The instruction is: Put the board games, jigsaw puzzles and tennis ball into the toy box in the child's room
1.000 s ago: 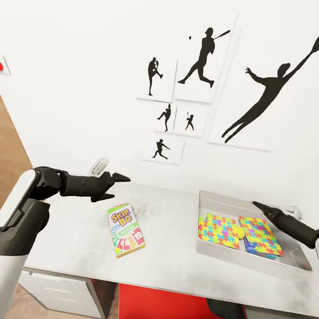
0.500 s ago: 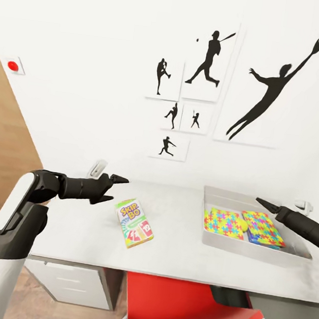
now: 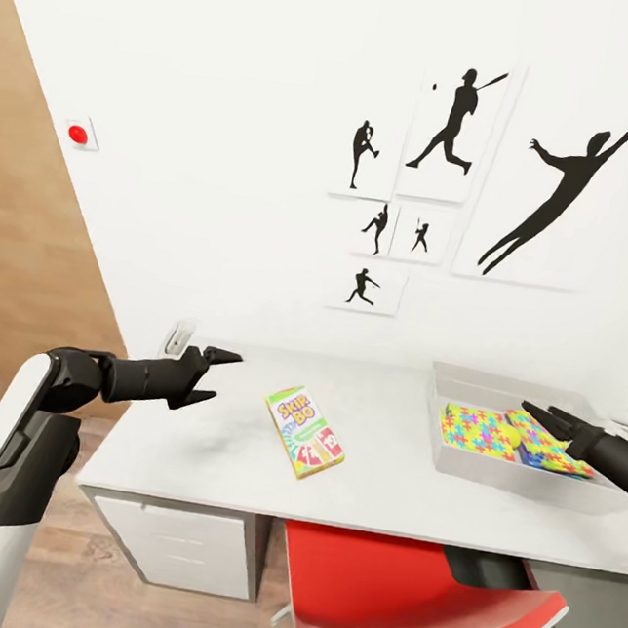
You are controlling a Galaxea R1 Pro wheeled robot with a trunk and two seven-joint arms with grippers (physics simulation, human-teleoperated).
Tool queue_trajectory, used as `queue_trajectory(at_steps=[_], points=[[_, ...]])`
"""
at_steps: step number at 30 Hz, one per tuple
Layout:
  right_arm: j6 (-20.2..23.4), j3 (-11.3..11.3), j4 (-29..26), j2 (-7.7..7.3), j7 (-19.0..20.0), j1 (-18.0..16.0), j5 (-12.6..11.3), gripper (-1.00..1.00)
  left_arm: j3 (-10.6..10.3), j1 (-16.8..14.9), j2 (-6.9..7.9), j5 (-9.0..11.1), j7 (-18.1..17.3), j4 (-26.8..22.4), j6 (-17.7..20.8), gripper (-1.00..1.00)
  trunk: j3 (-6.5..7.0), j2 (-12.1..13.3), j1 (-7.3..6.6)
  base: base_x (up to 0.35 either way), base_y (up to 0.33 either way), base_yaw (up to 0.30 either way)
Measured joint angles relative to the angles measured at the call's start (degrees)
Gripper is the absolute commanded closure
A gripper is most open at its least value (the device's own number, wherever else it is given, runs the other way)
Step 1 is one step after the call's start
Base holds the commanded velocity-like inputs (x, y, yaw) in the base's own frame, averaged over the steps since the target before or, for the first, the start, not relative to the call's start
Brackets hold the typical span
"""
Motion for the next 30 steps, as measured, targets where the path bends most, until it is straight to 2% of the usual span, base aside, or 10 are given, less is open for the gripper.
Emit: queue_trajectory(at_steps=[3, 4, 6, 7, 10, 13, 15, 17, 21, 30], points=[[0.6, 2.3, -0.3, -0.04, -0.3, 0.1, 0.7, -1.00, 1.0, 0.7, 0.02, 0.0, -1.5, 0.0, 0.9, -1.00, 0.00, 0.0, -0.01, 0.207, 0.290, 0.000], [1.4, 4.4, -0.3, -0.09, -0.5, 0.1, 1.5, -1.00, 1.3, 1.0, 0.02, -0.1, -1.9, 0.0, 1.1, -1.00, 0.00, 0.0, -0.01, 0.241, 0.272, 0.000], [2.2, 6.5, -0.4, -0.13, -0.6, 0.0, 2.5, -1.00, 1.5, 1.2, 0.05, -0.1, -2.2, 0.0, 1.3, -1.00, 0.00, 0.0, -0.01, 0.255, 0.265, 0.000], [2.8, 7.9, -0.4, -0.12, -0.8, -0.1, 3.7, -1.00, 1.7, 1.3, 0.06, -0.1, -2.4, 0.0, 1.4, -1.00, 0.00, 0.0, -0.01, 0.266, 0.259, 0.000], [3.5, 9.5, -0.4, -0.07, -1.4, -0.2, 6.4, -1.00, 1.8, 1.4, 0.07, -0.2, -2.5, 0.0, 1.5, -1.00, 0.00, 0.0, -0.01, 0.273, 0.256, 0.000], [3.8, 10.2, -0.5, 0.02, -3.1, -0.2, 8.8, -1.00, 1.9, 1.7, 0.08, -0.3, -2.7, 0.0, 1.6, -1.00, 0.00, 0.0, -0.01, 0.272, 0.259, 0.000], [3.8, 10.4, -0.5, 0.07, -4.1, -0.2, 9.3, -1.00, 1.9, 1.8, 0.08, -0.3, -2.7, 0.0, 1.6, -1.00, 0.00, 0.0, -0.01, 0.207, 0.274, 0.000], [3.8, 10.5, -0.7, 0.09, -4.4, -0.2, 9.4, -1.00, 1.9, 1.8, 0.05, -0.3, -2.7, 0.0, 1.6, -1.00, 0.00, 0.0, 0.00, 0.096, 0.149, 0.000], [2.1, 9.9, -5.2, 0.15, -4.7, 0.5, 9.7, -1.00, 1.8, 1.9, 0.00, -0.5, -2.7, 0.0, 1.6, -1.00, 0.00, 0.0, 0.01, -0.006, 0.021, 0.000], [2.0, 10.1, -5.2, 0.15, -4.6, 0.5, 9.7, -1.00, 1.9, 1.9, 0.01, -0.7, -2.6, 0.0, 1.6, -1.00, 0.00, 0.0, 0.01, -0.108, 0.253, 0.000]])
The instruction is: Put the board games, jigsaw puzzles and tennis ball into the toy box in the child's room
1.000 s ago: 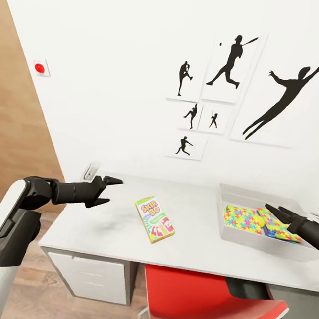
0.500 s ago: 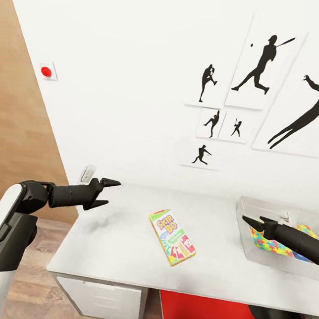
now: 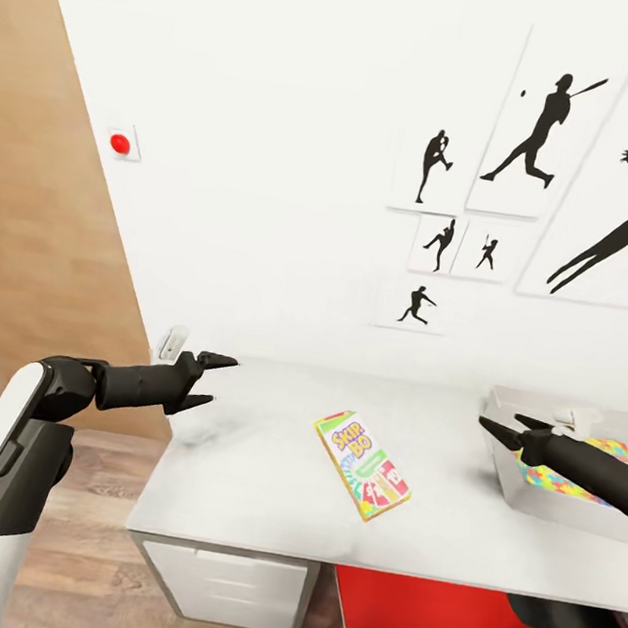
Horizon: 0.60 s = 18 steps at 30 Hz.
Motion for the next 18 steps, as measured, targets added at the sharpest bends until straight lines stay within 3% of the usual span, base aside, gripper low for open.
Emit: queue_trajectory(at_steps=[5, 7, 11, 14, 18], points=[[1.2, 0.6, 0.5, 0.00, -0.3, -0.3, 0.1, -1.00, 0.0, 0.1, 0.06, -0.1, 0.2, 0.0, 0.0, -1.00, 0.00, 0.0, 0.00, -0.001, 0.339, 0.000], [3.8, 0.9, 1.0, 0.00, -0.4, -0.6, 0.1, -1.00, 0.0, 0.3, 0.29, -0.2, 0.4, 0.1, 0.0, -1.00, 0.00, 0.0, 0.00, 0.037, 0.341, 0.000], [9.3, 1.6, 1.6, 0.07, -0.6, -1.0, 0.0, -1.00, 0.2, 1.6, 2.06, -0.2, 0.2, 0.2, -0.1, -1.00, 0.00, 0.0, -0.01, 0.075, 0.342, 0.000], [11.4, 2.0, 4.2, 0.75, -0.7, -2.6, 0.0, -1.00, 1.3, 2.7, 3.12, -0.2, 0.1, 0.2, -0.1, -1.00, 0.00, 0.0, -0.01, 0.096, 0.340, 0.000], [12.5, 2.5, 12.1, 2.28, -1.7, -7.3, 0.2, -1.00, 3.9, 5.8, 4.33, -0.3, 0.1, 0.3, -0.1, -1.00, 0.00, 0.0, 0.00, 0.071, 0.229, 0.000]])
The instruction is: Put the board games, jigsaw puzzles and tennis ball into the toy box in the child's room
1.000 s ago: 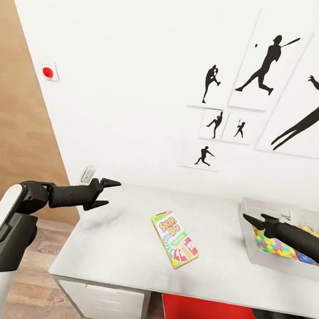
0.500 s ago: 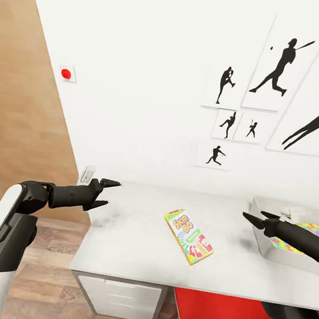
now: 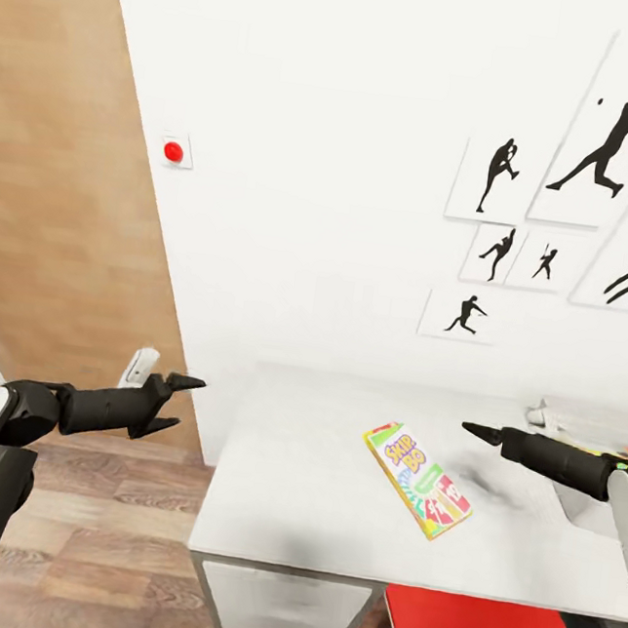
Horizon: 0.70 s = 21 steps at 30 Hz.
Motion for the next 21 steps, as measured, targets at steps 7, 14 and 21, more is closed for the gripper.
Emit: queue_trajectory(at_steps=[7, 14, 21], points=[[-0.1, 4.0, 21.7, 0.95, -2.9, -11.0, 0.2, -1.00, 9.3, 9.3, 3.07, -0.2, -0.9, 0.7, 1.1, -1.00, 0.00, 0.0, 0.01, 0.015, 0.048, 0.000], [0.5, 4.8, 30.1, 1.00, -3.6, -13.7, 0.2, -1.00, 7.7, 10.8, 2.03, -16.7, -19.9, 17.5, 2.0, -1.00, -0.01, 0.0, 0.01, 0.001, 0.003, 0.000], [2.8, 4.5, 32.5, 0.50, -3.6, -13.8, 0.0, -1.00, 4.7, 10.8, 0.74, -45.0, -59.8, 35.7, -8.7, -1.00, 0.00, 0.0, 0.01, 0.000, 0.000, 0.000]])
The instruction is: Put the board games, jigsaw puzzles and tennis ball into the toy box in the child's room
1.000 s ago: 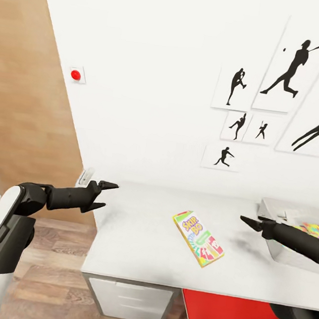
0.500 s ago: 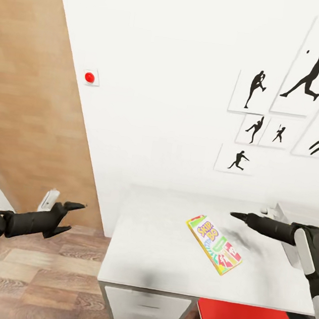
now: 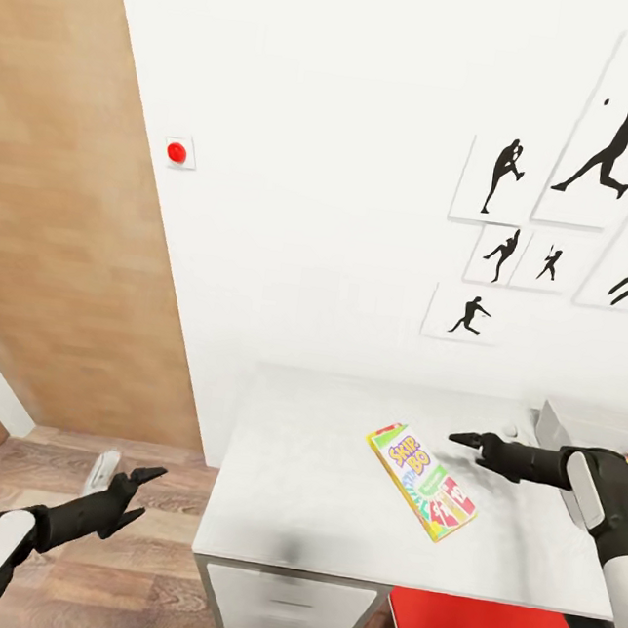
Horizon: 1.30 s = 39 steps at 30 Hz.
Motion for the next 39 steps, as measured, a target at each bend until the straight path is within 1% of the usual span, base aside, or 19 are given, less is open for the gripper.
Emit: queue_trajectory(at_steps=[1, 3, 5, 7, 9, 14, 17, 18, 19, 21, 22, 26, 39], points=[[0.0, 0.0, 0.1, -0.02, 0.0, 0.0, 0.0, -1.00, -0.1, 0.0, -0.07, -1.0, -1.7, 0.8, -0.6, -1.00, 0.00, 0.0, 0.00, 0.000, 0.000, 0.000], [0.0, 0.0, 0.3, 0.13, 0.0, 0.0, 0.0, -1.00, -0.2, 0.0, -0.21, -3.9, -5.6, 2.7, -2.9, -1.00, 0.00, 0.0, 0.00, 0.000, 0.000, 0.000], [0.0, 0.0, 0.5, 0.21, -0.1, 0.0, 0.0, -1.00, -0.2, 0.0, -0.25, -5.2, -6.7, 3.1, -4.2, -1.00, 0.00, 0.0, 0.00, 0.000, 0.000, 0.000], [0.0, 0.2, 0.8, 0.30, -0.1, 0.0, 0.0, -1.00, -0.2, 0.0, -0.29, -7.0, -7.8, 3.6, -6.1, -1.00, 0.00, 0.0, 0.00, 0.000, 0.000, 0.000], [0.0, 0.3, 1.3, 0.34, -0.2, 0.0, 0.1, -1.00, -0.2, 0.0, -0.31, -7.9, -8.2, 3.8, -7.1, -1.00, 0.00, 0.0, 0.00, 0.000, 0.000, 0.000], [0.0, 0.2, 5.3, 0.20, -0.2, -0.1, 0.2, -1.00, -0.2, 0.0, -0.31, -8.7, -8.3, 4.1, -10.0, -1.00, 0.00, 0.0, 0.00, 0.000, 0.000, 0.000], [0.0, 0.2, 6.1, 0.02, -0.2, -0.1, 0.0, -1.00, -0.3, 0.0, -0.32, -9.1, -8.3, 4.2, -11.0, -1.00, 0.00, 0.0, 0.00, 0.000, 0.000, 0.000], [0.0, 0.2, 6.4, -0.07, -0.2, -0.1, 0.0, -1.00, -0.3, 0.0, -0.32, -9.7, -8.3, 4.2, -11.3, -1.00, 0.00, 0.0, 0.00, 0.000, 0.000, 0.000], [0.0, 0.1, 7.3, 0.07, -0.1, -0.6, -0.1, -1.00, -0.2, 0.0, -0.30, -11.8, -8.3, 4.2, -10.9, -1.00, 0.00, 0.0, 0.00, 0.000, 0.000, 0.000], [0.0, 0.1, 7.6, 0.17, -0.1, -0.8, 0.0, -1.00, 0.3, 0.0, -0.27, -12.0, -8.2, 4.2, -10.4, -1.00, 0.00, 0.0, 0.00, 0.000, 0.000, 0.000], [0.0, 0.1, 7.8, 0.26, -0.2, -0.9, 0.0, -1.00, 0.9, 0.0, -0.10, -11.8, -8.2, 4.2, -9.0, -1.00, 0.00, 0.0, 0.00, 0.000, 0.000, 0.000], [0.0, 0.2, 8.4, 0.34, -0.2, -1.0, 0.0, -1.00, 1.2, 0.0, 0.09, -11.8, -8.3, 3.7, -7.0, -1.00, -0.71, -1.6, 0.88, 0.000, 0.000, 0.000], [0.0, 0.0, 8.7, 0.34, -0.9, -1.1, -0.2, -1.00, 1.2, -0.1, 0.28, -11.8, -8.2, 4.1, -6.4, -1.00, -3.06, -6.8, 3.74, 0.000, 0.000, 0.000]])
